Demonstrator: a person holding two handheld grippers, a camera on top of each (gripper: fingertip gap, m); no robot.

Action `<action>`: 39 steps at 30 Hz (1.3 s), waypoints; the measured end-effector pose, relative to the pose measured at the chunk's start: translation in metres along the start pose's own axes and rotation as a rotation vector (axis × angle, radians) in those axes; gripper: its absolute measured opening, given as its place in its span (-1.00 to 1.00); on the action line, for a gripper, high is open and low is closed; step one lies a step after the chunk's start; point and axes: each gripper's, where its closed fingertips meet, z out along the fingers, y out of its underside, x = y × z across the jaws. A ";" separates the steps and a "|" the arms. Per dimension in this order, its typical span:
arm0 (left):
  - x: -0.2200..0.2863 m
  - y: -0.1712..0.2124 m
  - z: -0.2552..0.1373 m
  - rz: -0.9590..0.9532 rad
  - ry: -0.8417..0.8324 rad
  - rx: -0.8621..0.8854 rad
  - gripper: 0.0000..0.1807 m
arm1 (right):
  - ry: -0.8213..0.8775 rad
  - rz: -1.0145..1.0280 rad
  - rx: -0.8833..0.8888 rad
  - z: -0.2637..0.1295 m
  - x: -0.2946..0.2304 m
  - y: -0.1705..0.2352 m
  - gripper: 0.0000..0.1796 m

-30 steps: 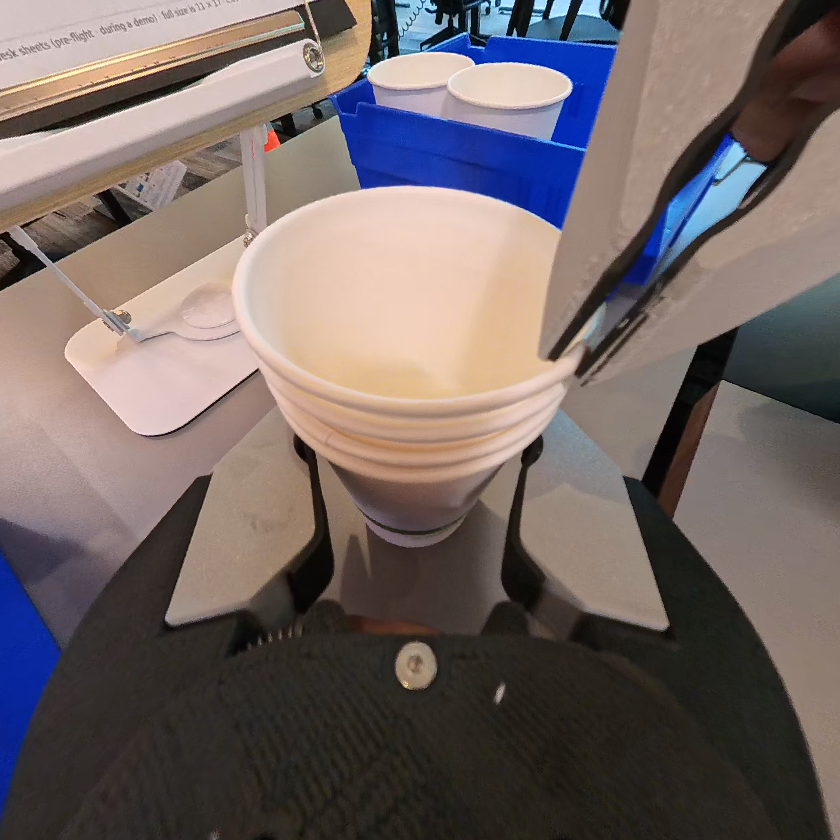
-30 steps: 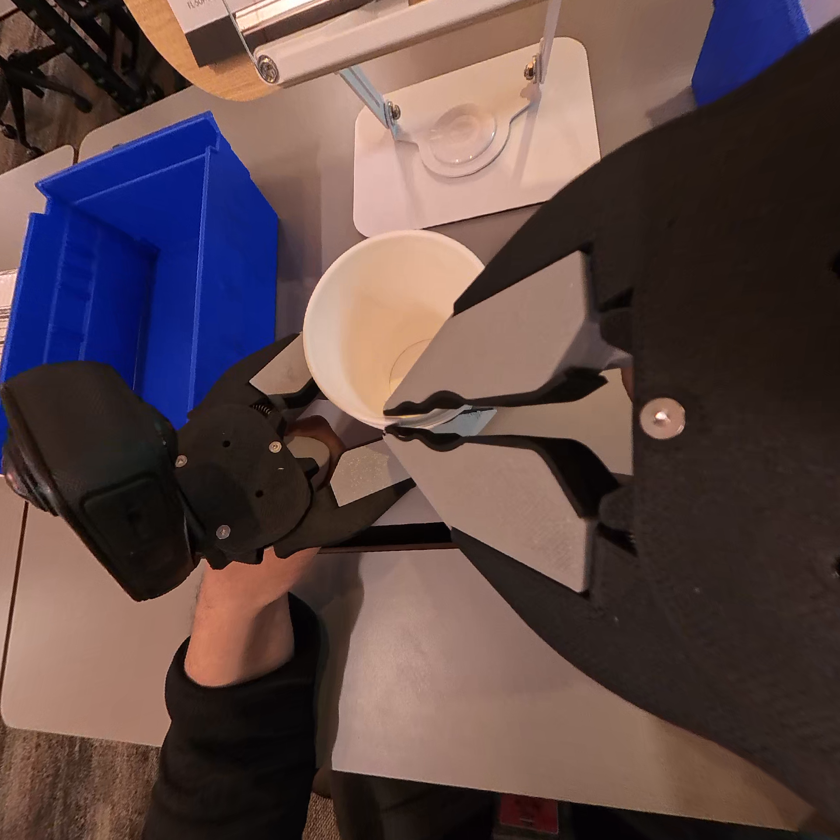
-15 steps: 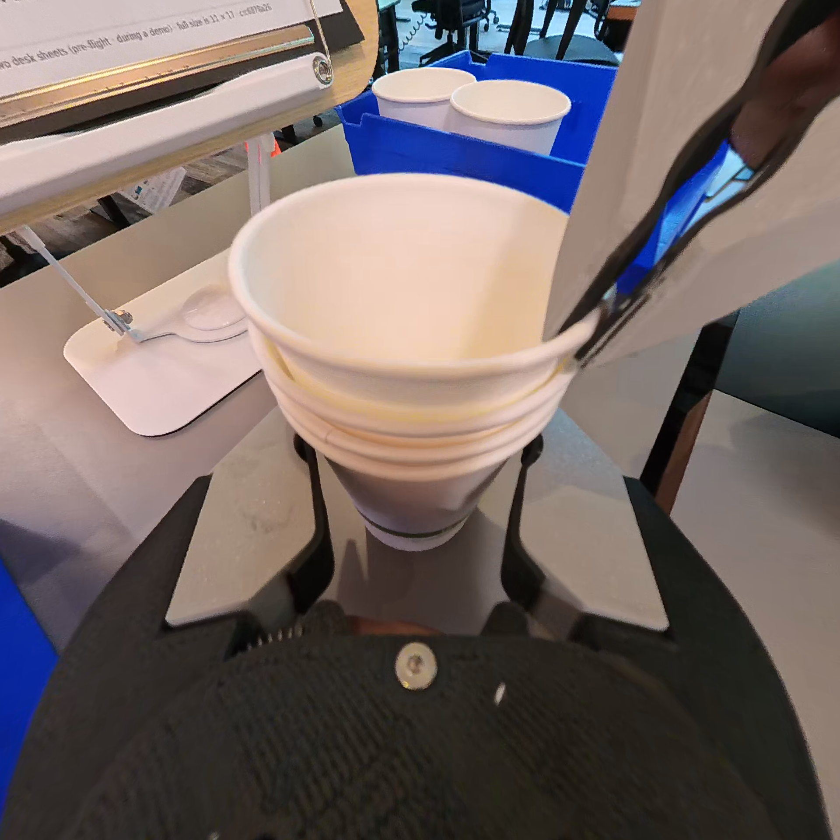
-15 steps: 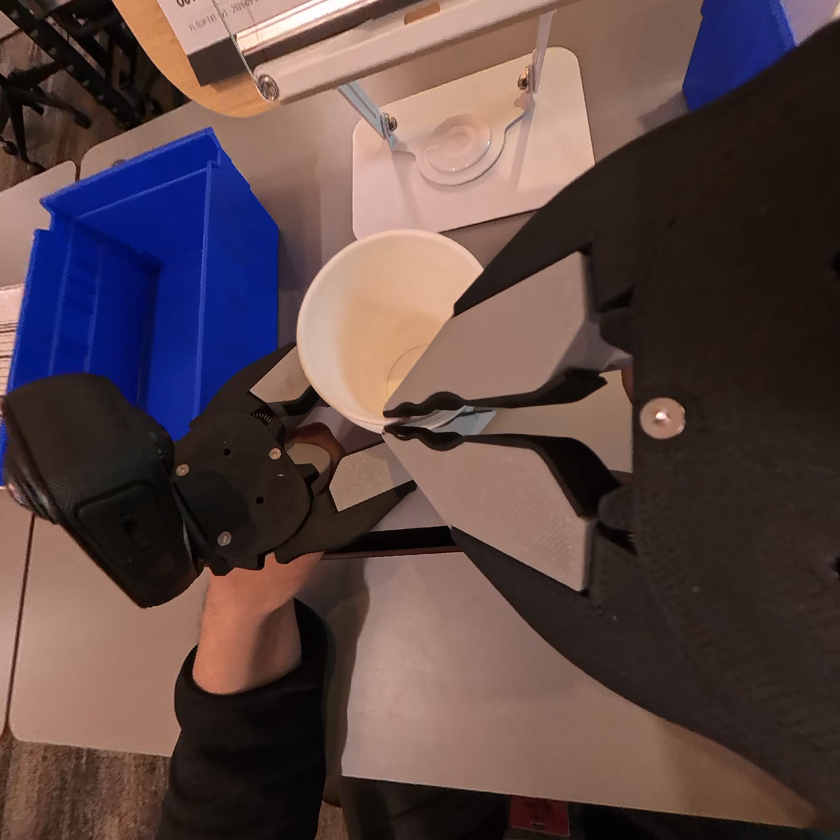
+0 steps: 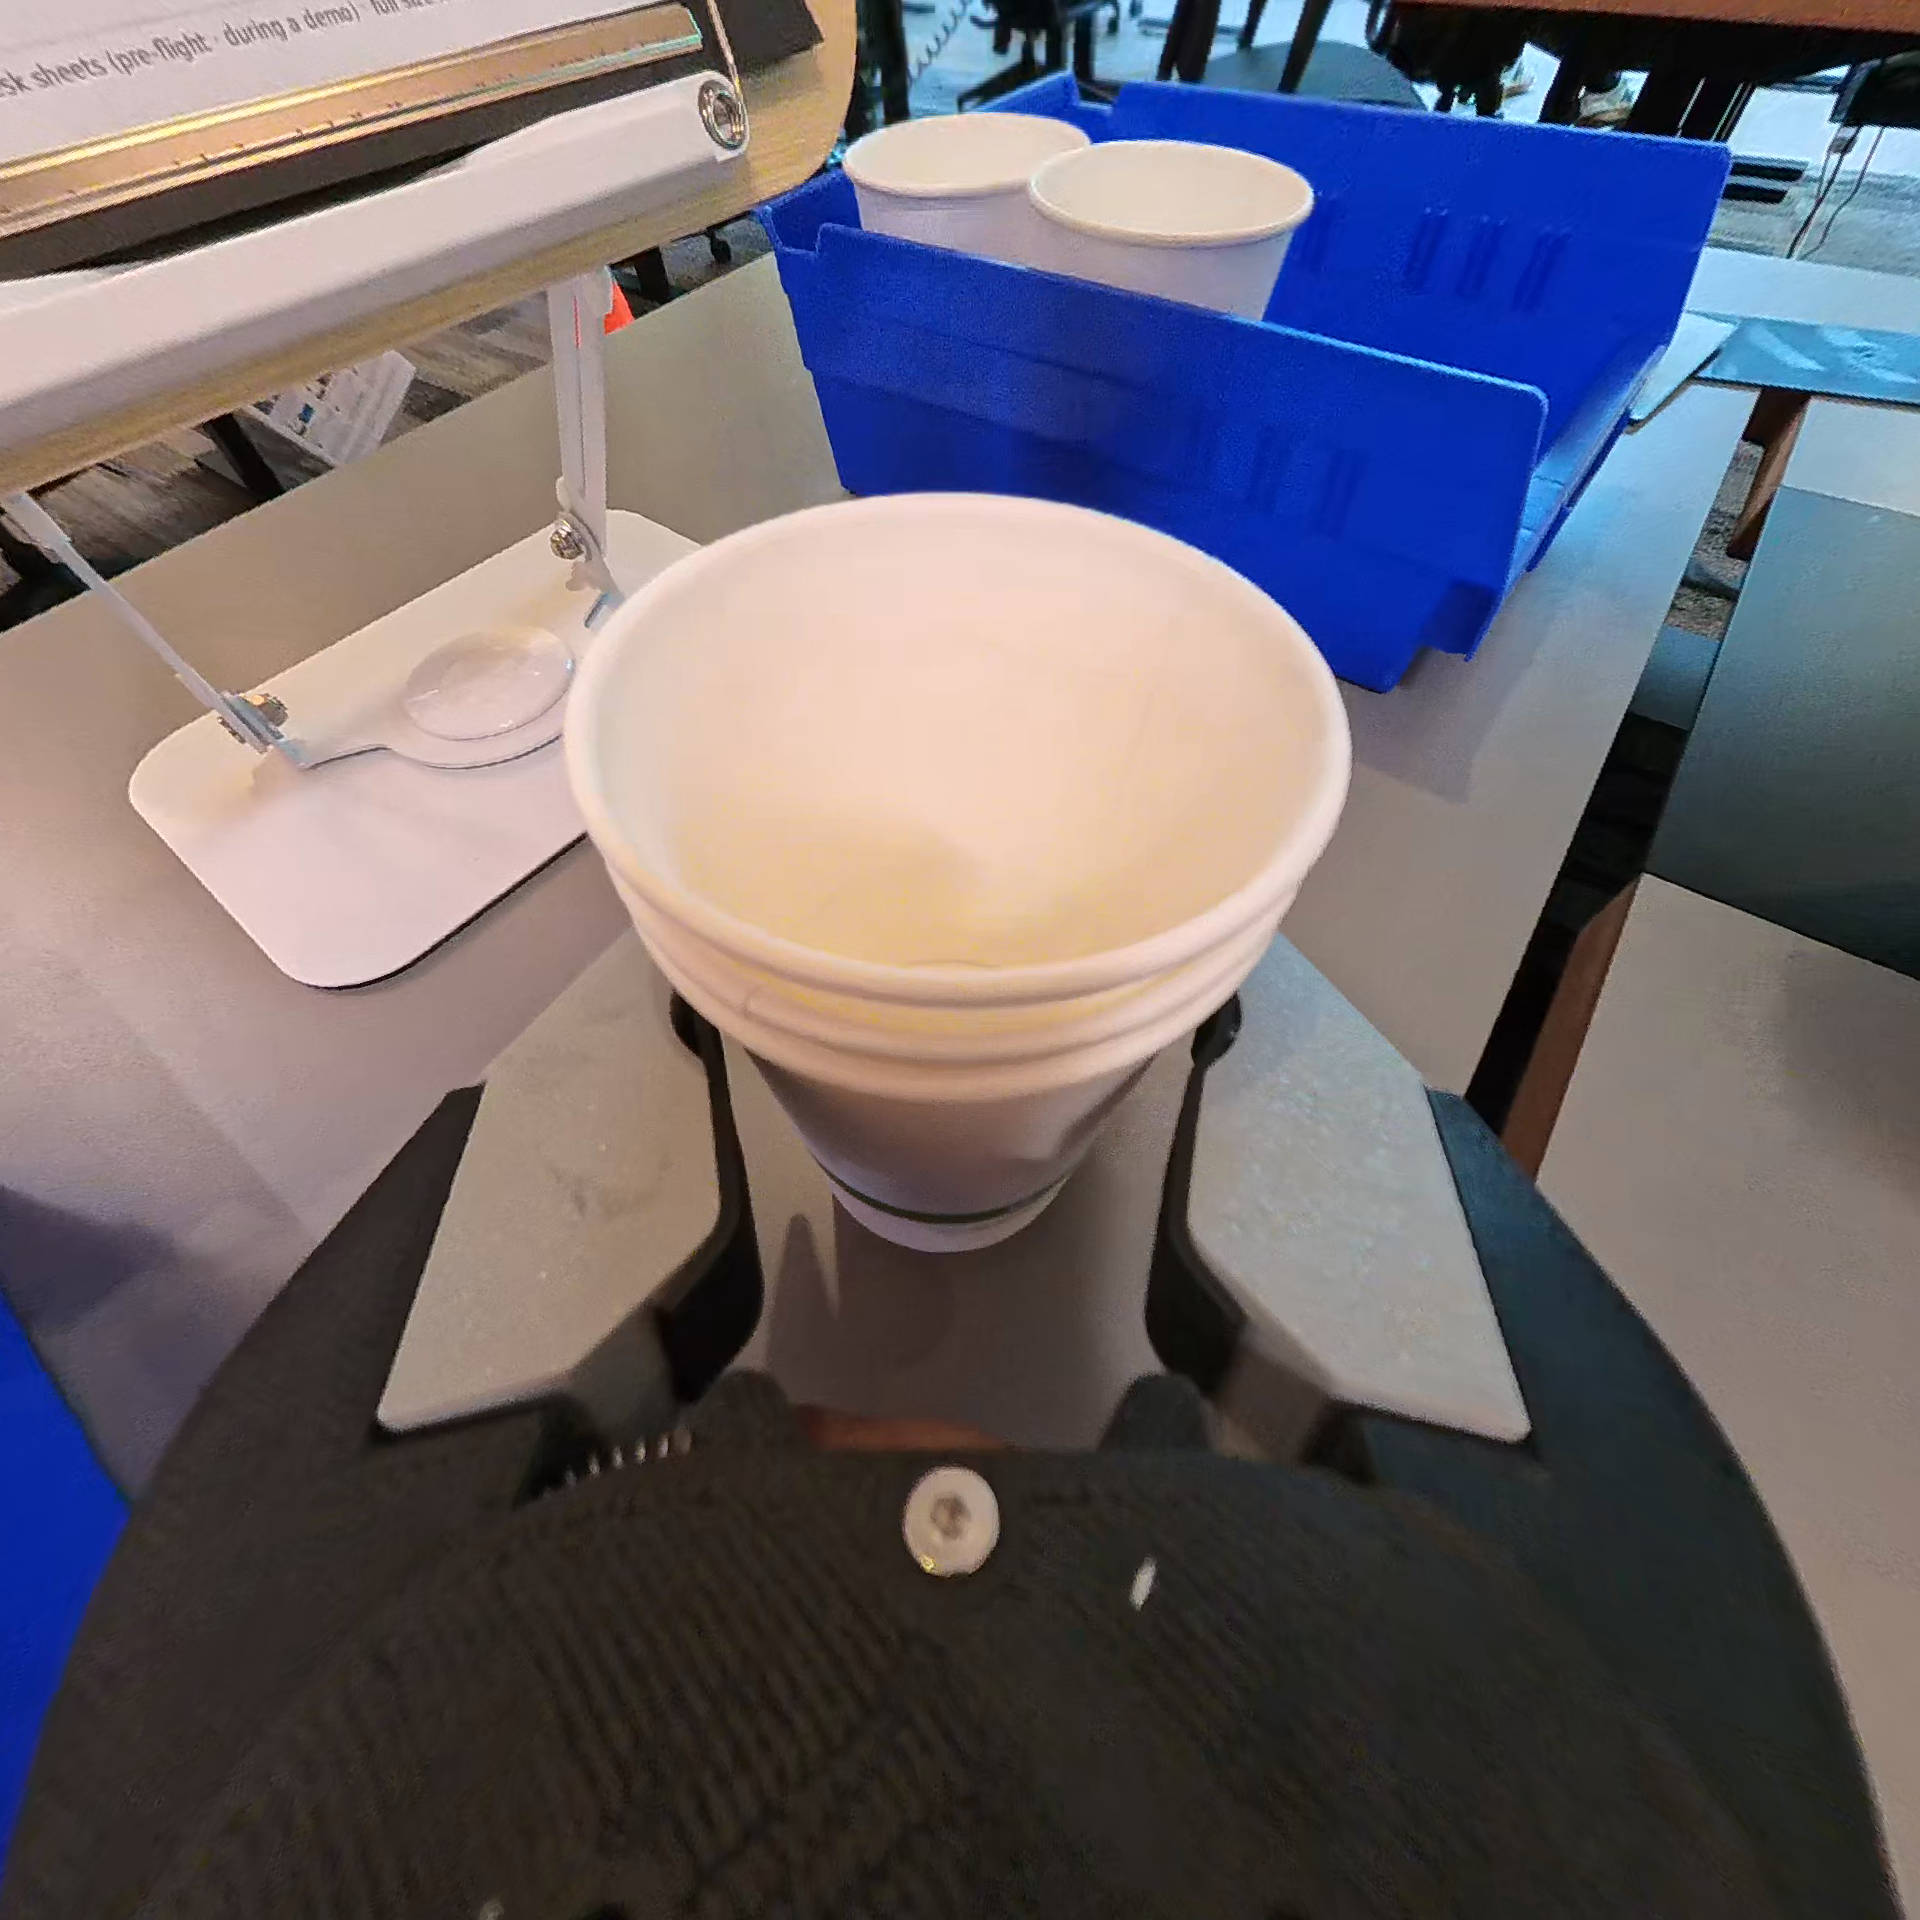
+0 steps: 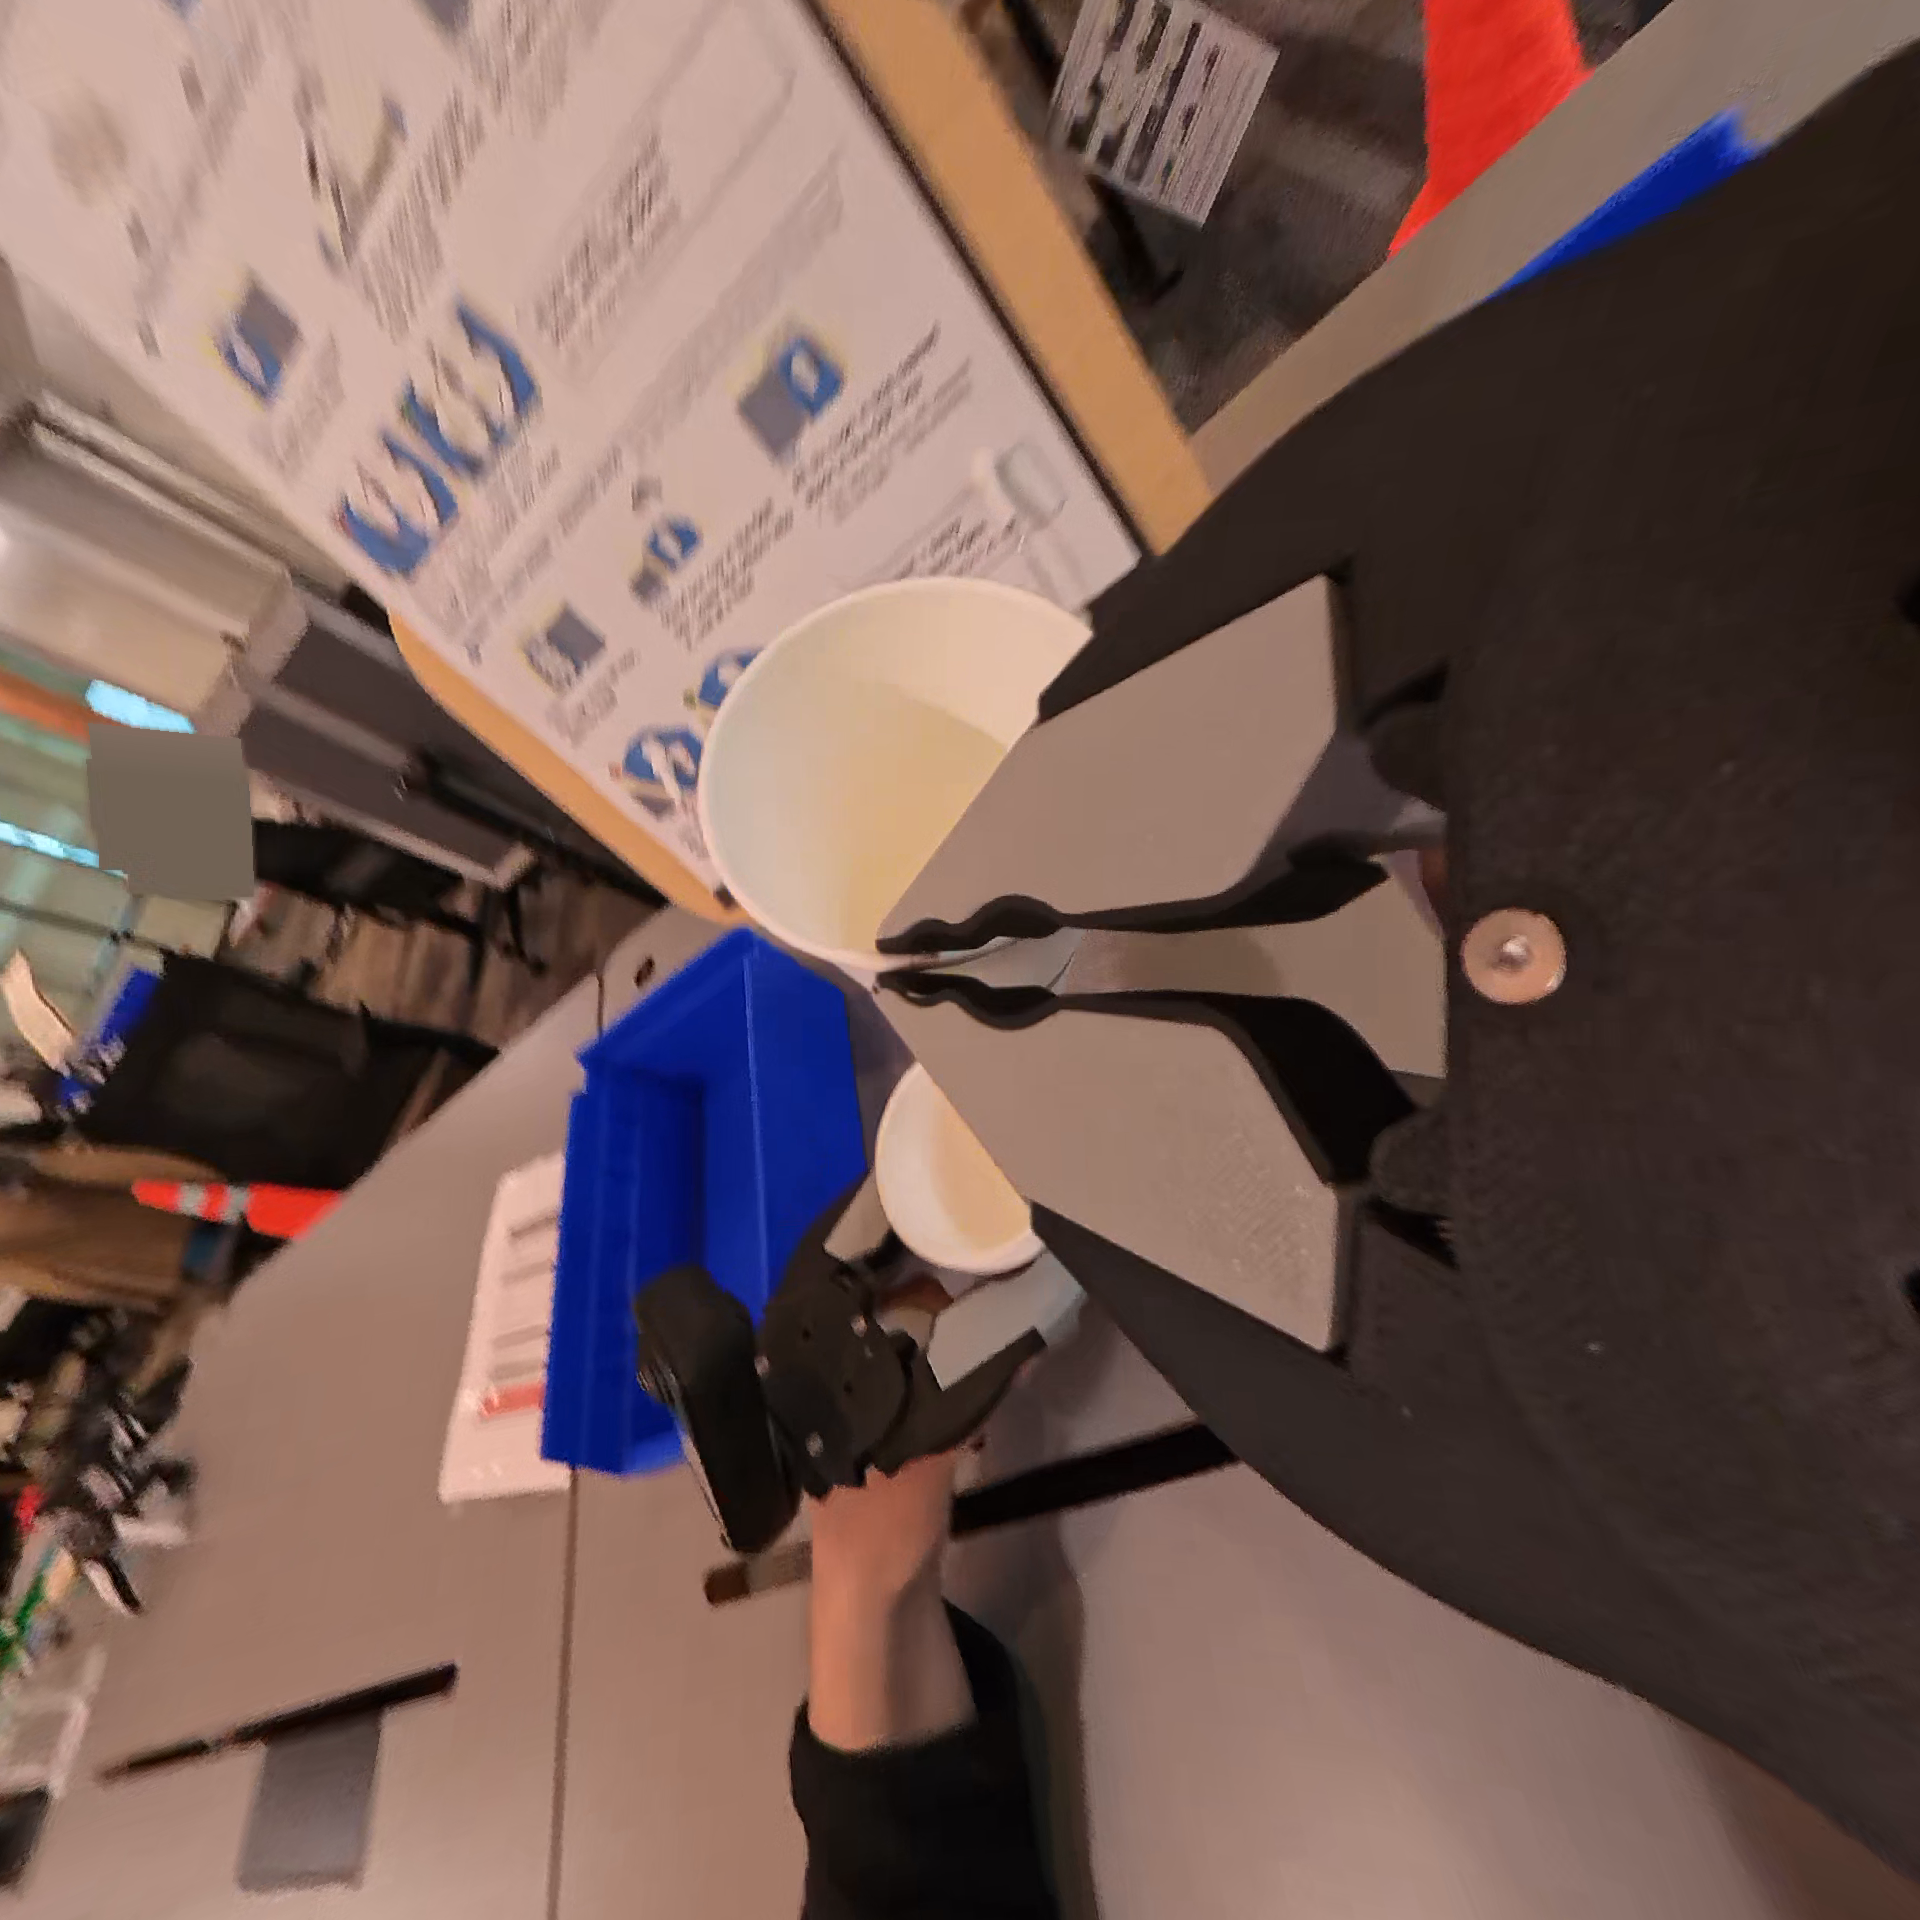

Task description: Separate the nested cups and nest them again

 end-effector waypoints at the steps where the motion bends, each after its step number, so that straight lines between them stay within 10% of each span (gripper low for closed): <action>1: 0.000 0.000 0.000 0.001 0.000 0.000 0.02 | 0.032 0.009 0.010 -0.010 0.009 -0.001 -1.00; 14: 0.005 0.000 0.003 0.012 0.006 -0.003 0.02 | 0.294 0.039 -0.367 -0.088 0.043 0.115 -1.00; 29: 0.001 0.000 -0.001 -0.011 0.010 0.009 0.02 | 0.172 0.069 -0.667 -0.053 0.024 0.218 -0.99; 39: 0.009 -0.004 -0.001 0.004 0.034 0.020 0.02 | 0.185 0.087 -0.566 -0.047 0.023 0.196 -0.87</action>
